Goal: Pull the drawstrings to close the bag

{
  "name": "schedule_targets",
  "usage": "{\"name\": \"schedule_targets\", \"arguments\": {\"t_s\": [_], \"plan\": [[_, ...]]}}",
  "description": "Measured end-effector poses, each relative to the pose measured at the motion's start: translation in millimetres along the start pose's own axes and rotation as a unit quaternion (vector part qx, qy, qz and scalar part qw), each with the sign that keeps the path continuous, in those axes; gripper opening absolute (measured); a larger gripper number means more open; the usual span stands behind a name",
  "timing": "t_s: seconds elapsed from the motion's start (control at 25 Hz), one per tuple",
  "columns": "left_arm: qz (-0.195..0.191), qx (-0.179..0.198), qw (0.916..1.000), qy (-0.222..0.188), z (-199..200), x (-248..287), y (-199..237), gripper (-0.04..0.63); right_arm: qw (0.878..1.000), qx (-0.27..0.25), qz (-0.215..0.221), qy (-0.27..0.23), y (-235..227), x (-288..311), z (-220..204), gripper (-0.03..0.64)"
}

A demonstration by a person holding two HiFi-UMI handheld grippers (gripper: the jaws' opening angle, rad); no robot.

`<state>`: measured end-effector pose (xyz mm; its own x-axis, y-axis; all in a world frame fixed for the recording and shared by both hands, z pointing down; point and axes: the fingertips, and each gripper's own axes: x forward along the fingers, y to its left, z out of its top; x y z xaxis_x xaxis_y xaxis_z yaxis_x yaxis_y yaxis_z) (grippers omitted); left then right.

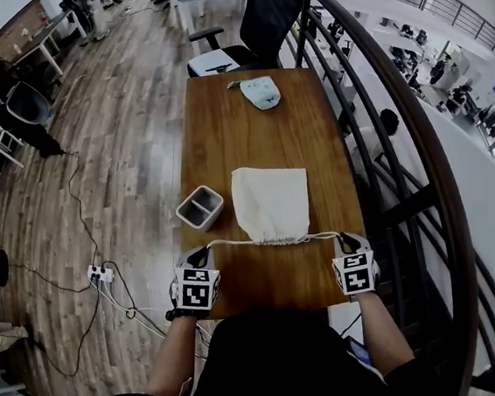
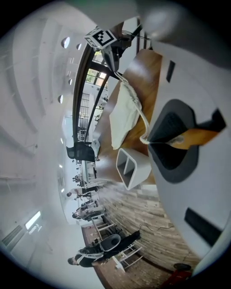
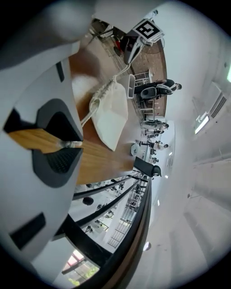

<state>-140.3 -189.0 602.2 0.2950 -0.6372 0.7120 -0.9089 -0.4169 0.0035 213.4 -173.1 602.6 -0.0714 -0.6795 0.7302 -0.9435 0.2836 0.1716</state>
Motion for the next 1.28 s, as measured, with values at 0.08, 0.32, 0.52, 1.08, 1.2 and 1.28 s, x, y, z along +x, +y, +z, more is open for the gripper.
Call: {"name": "schedule_targets", "arguments": {"t_s": [0.08,0.32,0.52,1.08,1.2,1.28], "plan": [[-0.008,0.001,0.9999,-0.007,3.8,-2.0,-6.2,0.020,1.000,-0.002,0.011,-0.012,7.2,-2.4,6.0,0.046],[-0.046,-0.001,0.9989,-0.013,5.8,-4.4,-22.4,0.155,0.998,0.001,0.058,-0.037,27.7,-4.9,16.0,0.187],[-0.065,0.001,0.9977,-0.020,6.2,-4.3,-32.4,0.224,0.996,-0.006,0.072,-0.050,37.7,-7.1,21.3,0.239],[-0.052,-0.013,0.9892,-0.136,66.2,-38.4,-14.3,0.164,0.983,0.048,0.052,-0.172,17.7,-63.2,83.1,0.149],[-0.046,-0.008,0.9866,-0.156,81.1,-50.8,-9.7,0.127,0.974,0.061,0.040,-0.213,9.5,-80.4,100.5,0.114],[-0.040,-0.016,0.9837,-0.175,90.6,-61.4,-5.5,0.098,0.967,0.084,0.030,-0.239,2.1,-90.4,110.4,0.077]]}}
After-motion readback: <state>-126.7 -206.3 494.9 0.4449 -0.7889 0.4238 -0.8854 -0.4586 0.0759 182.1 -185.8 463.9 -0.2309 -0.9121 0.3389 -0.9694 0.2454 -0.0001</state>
